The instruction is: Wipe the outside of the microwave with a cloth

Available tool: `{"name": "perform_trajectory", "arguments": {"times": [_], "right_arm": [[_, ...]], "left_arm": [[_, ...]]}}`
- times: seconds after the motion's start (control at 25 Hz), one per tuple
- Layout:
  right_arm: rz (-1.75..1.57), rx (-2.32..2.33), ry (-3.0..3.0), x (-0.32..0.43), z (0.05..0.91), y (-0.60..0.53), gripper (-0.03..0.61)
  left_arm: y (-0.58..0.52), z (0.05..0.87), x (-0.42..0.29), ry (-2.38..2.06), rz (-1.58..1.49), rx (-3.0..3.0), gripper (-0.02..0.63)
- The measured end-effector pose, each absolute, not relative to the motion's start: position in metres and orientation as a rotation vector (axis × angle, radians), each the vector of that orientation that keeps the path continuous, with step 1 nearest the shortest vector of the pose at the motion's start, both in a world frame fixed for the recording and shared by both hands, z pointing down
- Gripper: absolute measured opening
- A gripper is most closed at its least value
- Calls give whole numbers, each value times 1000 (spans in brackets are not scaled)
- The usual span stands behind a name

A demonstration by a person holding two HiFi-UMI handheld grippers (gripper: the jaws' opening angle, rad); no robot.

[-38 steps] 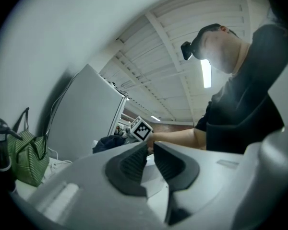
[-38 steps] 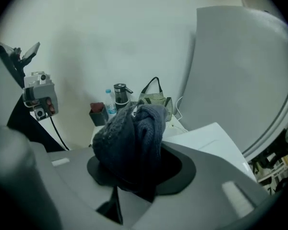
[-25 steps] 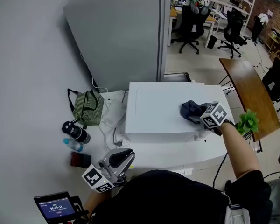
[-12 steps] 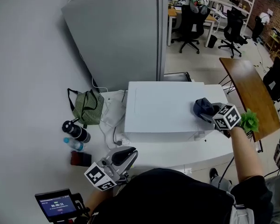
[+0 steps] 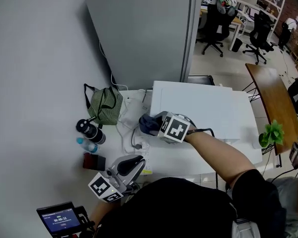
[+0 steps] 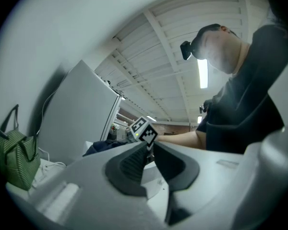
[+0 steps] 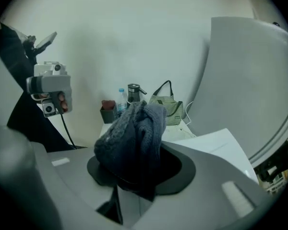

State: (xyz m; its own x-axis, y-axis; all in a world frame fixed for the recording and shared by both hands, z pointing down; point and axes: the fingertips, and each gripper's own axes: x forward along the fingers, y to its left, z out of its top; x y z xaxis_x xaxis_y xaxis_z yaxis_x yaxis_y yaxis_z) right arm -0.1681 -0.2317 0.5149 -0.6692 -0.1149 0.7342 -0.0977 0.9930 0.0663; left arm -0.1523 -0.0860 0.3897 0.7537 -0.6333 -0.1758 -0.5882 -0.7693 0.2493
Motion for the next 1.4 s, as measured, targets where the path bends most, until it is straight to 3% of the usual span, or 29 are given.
{"name": "perform_trajectory", "arguments": {"times": [0.24, 0.68, 0.84, 1.24, 1.4], "right_arm": [[60, 167, -2308, -126, 518, -241, 146], [294, 502, -2145, 163, 532, -267, 146], [384, 643, -2105, 229, 531, -267, 146], [398, 853, -1950, 303, 534, -266, 146], [256, 821, -2116, 222, 498, -257, 144]], "left_arm": [[-86, 393, -163, -1016, -359, 2739, 44], [-114, 381, -74, -772, -361, 2819, 46], [-119, 377, -58, -732, -356, 2834, 44], [-111, 377, -89, -812, -382, 2826, 46], [-106, 384, -118, -858, -386, 2826, 46]]}}
